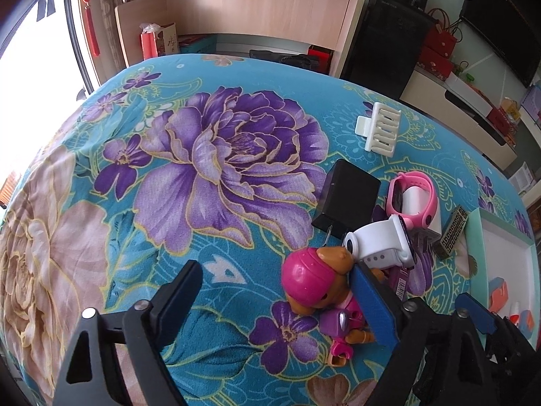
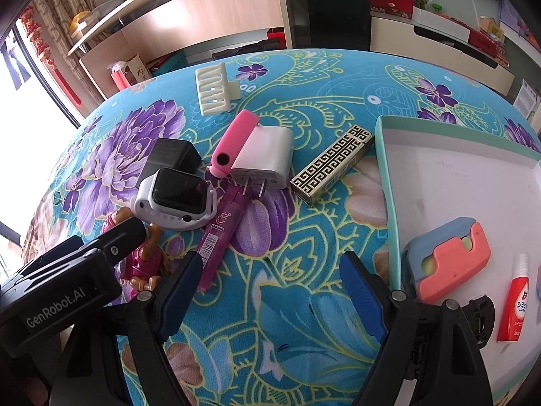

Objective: Organize rigid objects
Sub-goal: 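Move the right tool to the purple lighter while the left tool moves to the pink doll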

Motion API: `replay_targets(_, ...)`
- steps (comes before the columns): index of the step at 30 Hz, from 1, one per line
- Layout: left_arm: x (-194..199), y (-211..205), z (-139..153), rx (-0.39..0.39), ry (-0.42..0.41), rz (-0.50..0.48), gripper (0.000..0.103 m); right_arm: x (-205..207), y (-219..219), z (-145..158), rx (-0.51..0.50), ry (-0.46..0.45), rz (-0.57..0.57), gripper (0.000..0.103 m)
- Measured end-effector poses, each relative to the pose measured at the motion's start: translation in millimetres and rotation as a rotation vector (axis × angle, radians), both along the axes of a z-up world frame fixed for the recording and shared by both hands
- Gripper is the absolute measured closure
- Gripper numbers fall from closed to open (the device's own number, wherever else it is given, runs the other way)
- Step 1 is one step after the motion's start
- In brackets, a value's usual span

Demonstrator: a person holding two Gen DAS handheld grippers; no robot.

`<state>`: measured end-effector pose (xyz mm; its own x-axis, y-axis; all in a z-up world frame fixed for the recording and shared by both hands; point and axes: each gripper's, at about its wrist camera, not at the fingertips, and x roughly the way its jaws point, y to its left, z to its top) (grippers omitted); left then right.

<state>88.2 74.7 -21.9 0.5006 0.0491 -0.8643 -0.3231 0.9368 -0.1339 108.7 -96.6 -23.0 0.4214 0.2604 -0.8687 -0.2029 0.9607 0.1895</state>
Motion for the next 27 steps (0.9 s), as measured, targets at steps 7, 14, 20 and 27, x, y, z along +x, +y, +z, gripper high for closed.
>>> replay_targets(7,0.8,-5.8,1.3,-0.035,-0.023,-0.036,0.04,0.2,0.3,0.1,0.001,0.0,-0.001,0.019)
replay_targets(14,-3.4,-4.5,6.3,-0.011,-0.032,-0.028,0.059,1.0,2.3,-0.2,0.012,-0.004,0.002,0.019)
replay_targets(20,-12.5,10.4,6.5,-0.01,-0.03,0.019,0.059,2.1,15.4,-0.3,0.01,-0.03,0.036,0.019)
replay_targets(27,-20.5,26.1,7.6,0.008,-0.023,0.06,0.059,5.1,31.1,-6.5,-0.057,-0.074,0.059,0.02)
